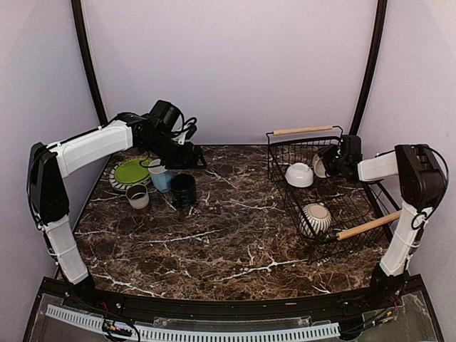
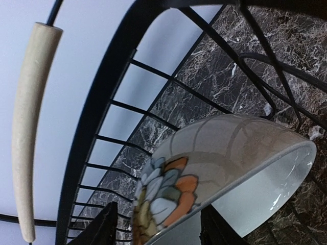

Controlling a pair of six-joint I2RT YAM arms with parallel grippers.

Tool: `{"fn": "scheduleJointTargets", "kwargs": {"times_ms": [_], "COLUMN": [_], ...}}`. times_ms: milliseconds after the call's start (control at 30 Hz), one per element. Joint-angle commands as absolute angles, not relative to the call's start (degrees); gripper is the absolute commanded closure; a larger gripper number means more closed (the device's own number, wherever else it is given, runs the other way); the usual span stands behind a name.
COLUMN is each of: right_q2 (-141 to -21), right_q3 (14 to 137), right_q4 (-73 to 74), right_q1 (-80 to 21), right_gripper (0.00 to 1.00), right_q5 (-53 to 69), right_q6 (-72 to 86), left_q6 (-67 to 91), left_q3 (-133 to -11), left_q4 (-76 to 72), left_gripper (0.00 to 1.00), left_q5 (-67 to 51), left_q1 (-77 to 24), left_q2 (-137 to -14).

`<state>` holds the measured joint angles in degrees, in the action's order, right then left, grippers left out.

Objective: Unload the mixed dishes from the dish rack
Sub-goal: Grab the bowl from the dish rack.

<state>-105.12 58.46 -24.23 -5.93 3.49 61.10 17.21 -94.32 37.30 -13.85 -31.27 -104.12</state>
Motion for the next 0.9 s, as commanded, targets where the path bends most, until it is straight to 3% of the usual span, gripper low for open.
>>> {"fn": "scheduleJointTargets", "kwargs": {"times_ms": [0, 233, 467, 867], "right_q2": [-108.4, -107.2, -101.5, -86.0], "right_q3": [61.0, 60.3, 59.3, 62.2], "right_q4": [-27.4, -30.1, -26.9, -13.1], "right_q1": [-5.7, -5.8, -5.8, -8.6], "right_gripper": [0.55, 0.84, 0.99, 1.00], "right_q5": [4.7, 7.6, 8.1, 19.0], "right_q6": [61.5, 58.2, 50.5, 25.1], "left_q6": [17.2, 17.3, 17.6, 16.8], "left_q3": [-94.0, -94.0, -93.8, -92.9], "left_q4": [37.4, 37.3, 37.1, 35.7], "left_gripper": [0.24, 0.25, 0.24, 0.24], "left_q5": [-13.1, -13.6, -13.9, -13.1], "left_q1": [-30.9, -30.8, -30.8, -30.8], "left_q2": [-101.4, -101.3, -101.2, -99.9]}}
